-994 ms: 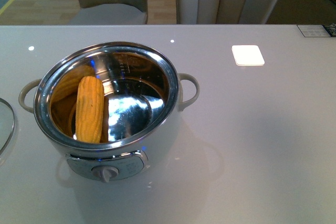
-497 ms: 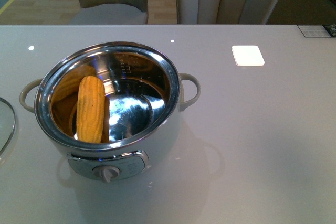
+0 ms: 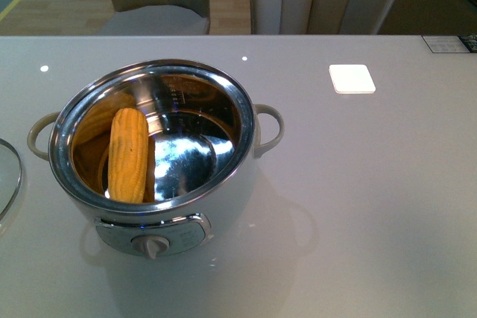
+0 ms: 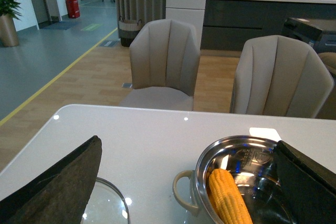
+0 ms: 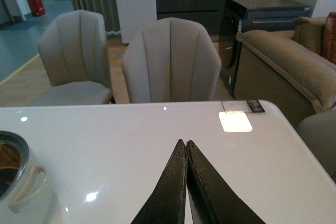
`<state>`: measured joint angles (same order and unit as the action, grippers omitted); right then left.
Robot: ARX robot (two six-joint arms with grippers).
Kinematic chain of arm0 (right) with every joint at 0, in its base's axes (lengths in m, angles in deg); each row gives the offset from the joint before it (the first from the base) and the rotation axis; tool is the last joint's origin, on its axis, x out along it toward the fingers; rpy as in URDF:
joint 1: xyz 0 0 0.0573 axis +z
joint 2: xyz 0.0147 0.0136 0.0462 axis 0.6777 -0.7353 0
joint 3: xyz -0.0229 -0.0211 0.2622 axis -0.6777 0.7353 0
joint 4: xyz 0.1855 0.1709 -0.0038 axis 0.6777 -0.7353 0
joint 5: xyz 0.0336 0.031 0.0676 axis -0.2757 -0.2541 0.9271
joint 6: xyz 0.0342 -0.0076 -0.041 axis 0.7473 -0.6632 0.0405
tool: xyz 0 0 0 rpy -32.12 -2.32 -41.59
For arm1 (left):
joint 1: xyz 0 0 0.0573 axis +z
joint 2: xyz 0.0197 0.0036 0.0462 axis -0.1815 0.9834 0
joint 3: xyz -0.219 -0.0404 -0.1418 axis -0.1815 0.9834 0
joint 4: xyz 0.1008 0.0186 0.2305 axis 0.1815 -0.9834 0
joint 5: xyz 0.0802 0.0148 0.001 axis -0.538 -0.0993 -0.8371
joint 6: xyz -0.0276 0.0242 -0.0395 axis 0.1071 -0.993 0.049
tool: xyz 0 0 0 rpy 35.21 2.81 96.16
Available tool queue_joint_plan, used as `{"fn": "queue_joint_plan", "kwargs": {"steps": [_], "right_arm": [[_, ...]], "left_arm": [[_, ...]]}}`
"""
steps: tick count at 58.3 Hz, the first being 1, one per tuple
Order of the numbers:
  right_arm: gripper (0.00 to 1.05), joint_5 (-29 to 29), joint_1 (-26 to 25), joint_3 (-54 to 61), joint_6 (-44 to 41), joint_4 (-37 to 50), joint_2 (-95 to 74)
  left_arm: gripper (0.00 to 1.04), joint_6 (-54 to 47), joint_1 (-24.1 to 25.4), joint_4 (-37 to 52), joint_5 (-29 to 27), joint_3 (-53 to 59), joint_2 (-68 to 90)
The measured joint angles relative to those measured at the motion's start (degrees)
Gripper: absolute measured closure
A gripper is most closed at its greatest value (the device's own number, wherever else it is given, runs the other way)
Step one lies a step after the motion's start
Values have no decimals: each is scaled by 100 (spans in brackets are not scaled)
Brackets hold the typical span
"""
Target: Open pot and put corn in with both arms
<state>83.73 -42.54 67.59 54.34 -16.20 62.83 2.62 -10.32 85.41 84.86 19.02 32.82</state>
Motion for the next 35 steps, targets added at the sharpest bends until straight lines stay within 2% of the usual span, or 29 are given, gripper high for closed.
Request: {"fn": "queue_joint_plan", "kwargs": {"steps": [31, 35], "right_arm": [[103, 0, -2, 0, 0, -1038, 1036], [103, 11, -2, 0, 2, -1738, 1550]], "left_arm": [[7, 0, 0, 0, 0, 0, 0], [7, 0, 0, 0, 2, 0, 0]]}}
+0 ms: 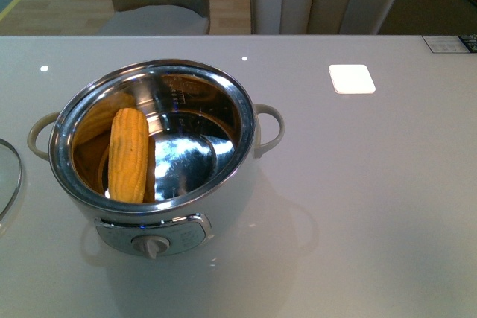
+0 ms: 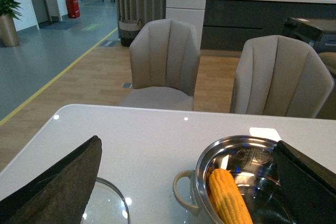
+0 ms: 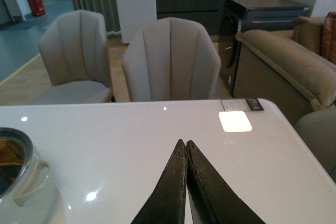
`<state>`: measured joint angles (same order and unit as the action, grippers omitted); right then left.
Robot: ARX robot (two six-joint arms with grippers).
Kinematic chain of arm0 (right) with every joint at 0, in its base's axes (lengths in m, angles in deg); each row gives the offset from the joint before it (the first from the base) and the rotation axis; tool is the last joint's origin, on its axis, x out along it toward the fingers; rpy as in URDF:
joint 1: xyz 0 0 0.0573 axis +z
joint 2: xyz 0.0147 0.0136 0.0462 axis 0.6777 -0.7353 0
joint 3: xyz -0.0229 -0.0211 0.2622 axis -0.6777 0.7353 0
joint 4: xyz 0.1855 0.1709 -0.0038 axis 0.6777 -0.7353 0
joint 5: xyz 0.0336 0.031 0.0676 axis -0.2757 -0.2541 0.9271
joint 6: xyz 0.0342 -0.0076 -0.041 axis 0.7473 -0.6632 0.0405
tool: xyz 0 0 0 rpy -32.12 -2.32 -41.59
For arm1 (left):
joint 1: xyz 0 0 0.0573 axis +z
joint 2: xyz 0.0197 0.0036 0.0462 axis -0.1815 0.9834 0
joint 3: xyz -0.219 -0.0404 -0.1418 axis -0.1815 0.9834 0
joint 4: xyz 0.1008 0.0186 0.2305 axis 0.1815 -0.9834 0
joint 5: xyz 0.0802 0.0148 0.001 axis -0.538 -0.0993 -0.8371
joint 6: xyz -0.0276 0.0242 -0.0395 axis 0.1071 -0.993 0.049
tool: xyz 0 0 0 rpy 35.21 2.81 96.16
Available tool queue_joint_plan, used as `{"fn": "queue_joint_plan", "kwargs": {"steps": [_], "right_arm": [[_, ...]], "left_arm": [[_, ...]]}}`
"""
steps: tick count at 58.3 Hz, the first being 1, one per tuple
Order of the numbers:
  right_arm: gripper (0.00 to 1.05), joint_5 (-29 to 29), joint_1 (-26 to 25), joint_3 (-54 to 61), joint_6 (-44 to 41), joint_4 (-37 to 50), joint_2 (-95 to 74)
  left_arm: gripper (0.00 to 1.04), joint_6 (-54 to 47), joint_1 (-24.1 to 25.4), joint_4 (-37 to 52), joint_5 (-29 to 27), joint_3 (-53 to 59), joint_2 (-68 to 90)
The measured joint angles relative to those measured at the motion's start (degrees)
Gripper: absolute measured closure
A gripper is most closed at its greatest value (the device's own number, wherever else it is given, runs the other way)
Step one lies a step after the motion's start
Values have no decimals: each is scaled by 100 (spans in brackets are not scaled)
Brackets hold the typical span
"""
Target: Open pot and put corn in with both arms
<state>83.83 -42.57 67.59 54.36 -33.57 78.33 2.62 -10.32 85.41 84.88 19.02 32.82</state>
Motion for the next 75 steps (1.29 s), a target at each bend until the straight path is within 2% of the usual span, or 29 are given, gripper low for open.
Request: {"fn": "queue_joint_plan", "kwargs": {"steps": [3, 17, 22, 42, 47, 75], "right_arm": [[103, -11, 0, 0, -2, -249, 352], [103, -13, 0, 0, -2, -297, 457], [82, -13, 0, 0, -7, -297, 457], [25, -13, 0, 0, -7, -297, 457], [7, -13, 0, 0, -7, -297, 457], [9, -13, 0, 0, -7, -297, 457]], "left_arm": [[7, 0, 0, 0, -4, 0, 0], [7, 0, 0, 0, -2, 0, 0], [7, 0, 0, 0, -2, 0, 0], [7, 0, 0, 0, -2, 0, 0], [7, 0, 0, 0, -2, 0, 0], [7, 0, 0, 0, -2, 0, 0]]}}
